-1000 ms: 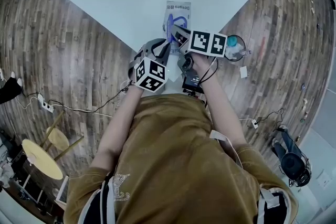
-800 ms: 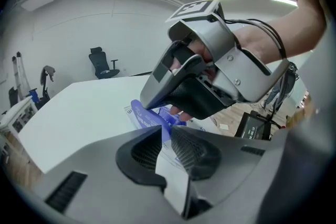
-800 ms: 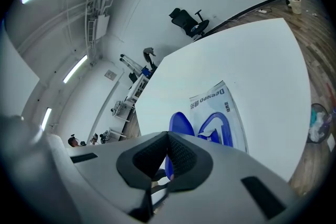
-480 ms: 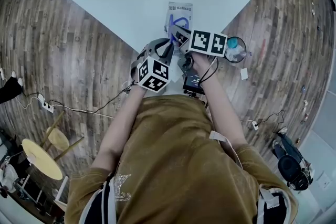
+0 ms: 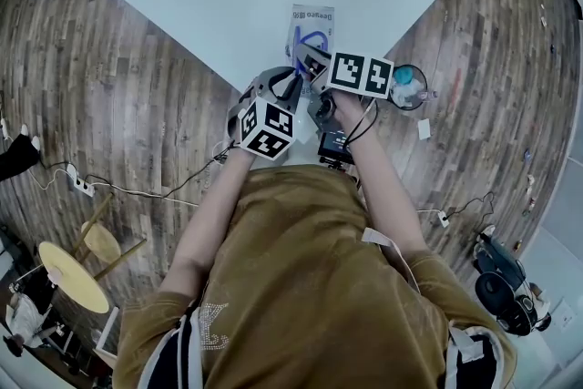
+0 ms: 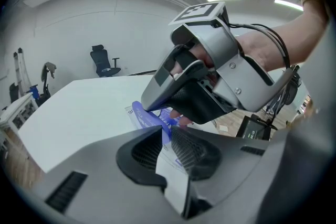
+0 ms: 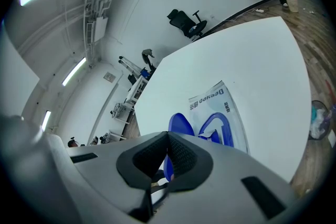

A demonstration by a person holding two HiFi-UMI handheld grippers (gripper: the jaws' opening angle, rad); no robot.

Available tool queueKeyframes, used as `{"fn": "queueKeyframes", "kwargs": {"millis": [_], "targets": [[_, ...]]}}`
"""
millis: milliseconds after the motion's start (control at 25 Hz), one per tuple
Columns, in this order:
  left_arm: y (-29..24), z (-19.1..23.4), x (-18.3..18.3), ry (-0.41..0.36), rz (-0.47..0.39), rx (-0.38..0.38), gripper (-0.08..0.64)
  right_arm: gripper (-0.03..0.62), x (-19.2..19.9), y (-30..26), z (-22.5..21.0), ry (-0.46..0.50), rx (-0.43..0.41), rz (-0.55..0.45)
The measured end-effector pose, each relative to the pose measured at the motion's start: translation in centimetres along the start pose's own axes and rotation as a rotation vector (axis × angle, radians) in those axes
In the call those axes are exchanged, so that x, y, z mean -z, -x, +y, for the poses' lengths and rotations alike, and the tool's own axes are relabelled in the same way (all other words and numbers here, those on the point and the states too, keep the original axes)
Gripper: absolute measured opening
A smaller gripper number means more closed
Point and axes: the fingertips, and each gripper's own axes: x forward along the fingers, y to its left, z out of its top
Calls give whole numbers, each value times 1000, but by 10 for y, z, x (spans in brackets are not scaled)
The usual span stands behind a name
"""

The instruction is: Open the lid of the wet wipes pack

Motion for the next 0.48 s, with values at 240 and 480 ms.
{"fn": "queueKeyframes", "kwargs": {"millis": [240,480], "targets": [[2,2,-1,6,5,-9,44,9,-3,2,-1,5,6,-13],[2,3,0,10,9,-14,44,9,-14,17,-9,30,23,-55]]}}
